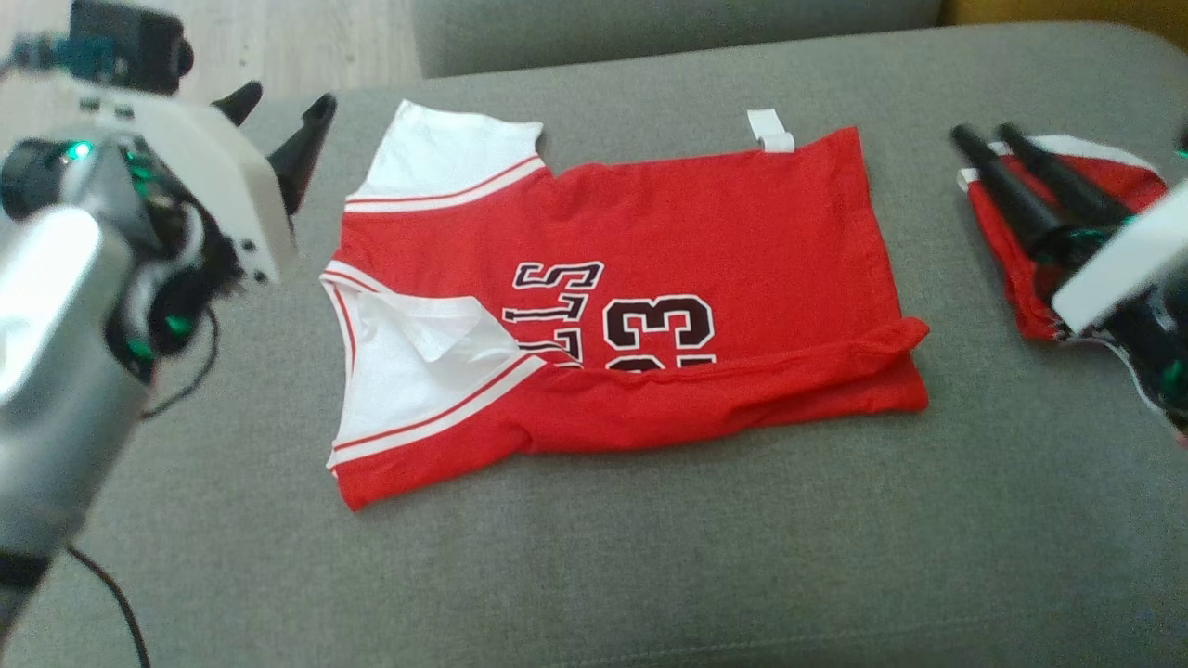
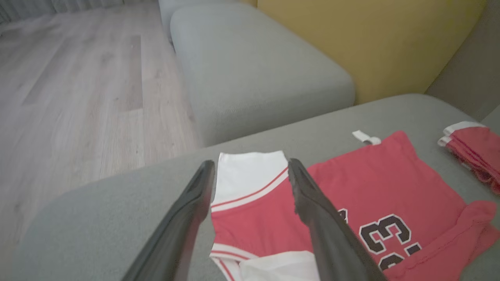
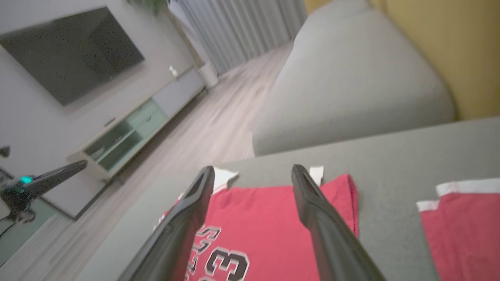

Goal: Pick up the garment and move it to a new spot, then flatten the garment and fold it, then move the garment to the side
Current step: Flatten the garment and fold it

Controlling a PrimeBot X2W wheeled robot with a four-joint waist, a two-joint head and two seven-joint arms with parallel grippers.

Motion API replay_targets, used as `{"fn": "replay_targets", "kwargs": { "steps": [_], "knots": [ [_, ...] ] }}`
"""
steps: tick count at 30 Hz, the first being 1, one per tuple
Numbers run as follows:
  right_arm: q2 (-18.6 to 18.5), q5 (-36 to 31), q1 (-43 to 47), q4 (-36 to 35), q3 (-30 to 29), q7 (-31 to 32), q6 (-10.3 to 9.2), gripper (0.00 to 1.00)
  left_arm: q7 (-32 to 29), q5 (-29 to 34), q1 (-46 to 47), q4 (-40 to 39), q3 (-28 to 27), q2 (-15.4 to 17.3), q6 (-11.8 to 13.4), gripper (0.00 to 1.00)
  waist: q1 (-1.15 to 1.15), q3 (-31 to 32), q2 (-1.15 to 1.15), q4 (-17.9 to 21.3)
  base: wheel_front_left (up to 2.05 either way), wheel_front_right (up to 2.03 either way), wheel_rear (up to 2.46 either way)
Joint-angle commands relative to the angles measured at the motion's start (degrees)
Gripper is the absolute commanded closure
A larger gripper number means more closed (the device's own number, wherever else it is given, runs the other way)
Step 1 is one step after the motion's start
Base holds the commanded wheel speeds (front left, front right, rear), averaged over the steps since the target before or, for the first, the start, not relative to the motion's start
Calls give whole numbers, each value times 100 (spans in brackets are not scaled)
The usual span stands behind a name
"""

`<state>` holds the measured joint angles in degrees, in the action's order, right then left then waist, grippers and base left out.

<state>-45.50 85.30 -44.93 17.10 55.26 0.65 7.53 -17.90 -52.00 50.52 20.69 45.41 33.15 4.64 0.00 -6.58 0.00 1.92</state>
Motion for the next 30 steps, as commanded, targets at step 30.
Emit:
{"fn": "replay_targets", "kwargs": {
  "steps": [30],
  "knots": [
    [2351, -5031, 2701, 1495, -3307, 113, -4, 0, 1724, 493, -3400, -1470, 9, -196, 2654, 0, 0, -182, 0, -101, 0, 0, 0]
  ]
}}
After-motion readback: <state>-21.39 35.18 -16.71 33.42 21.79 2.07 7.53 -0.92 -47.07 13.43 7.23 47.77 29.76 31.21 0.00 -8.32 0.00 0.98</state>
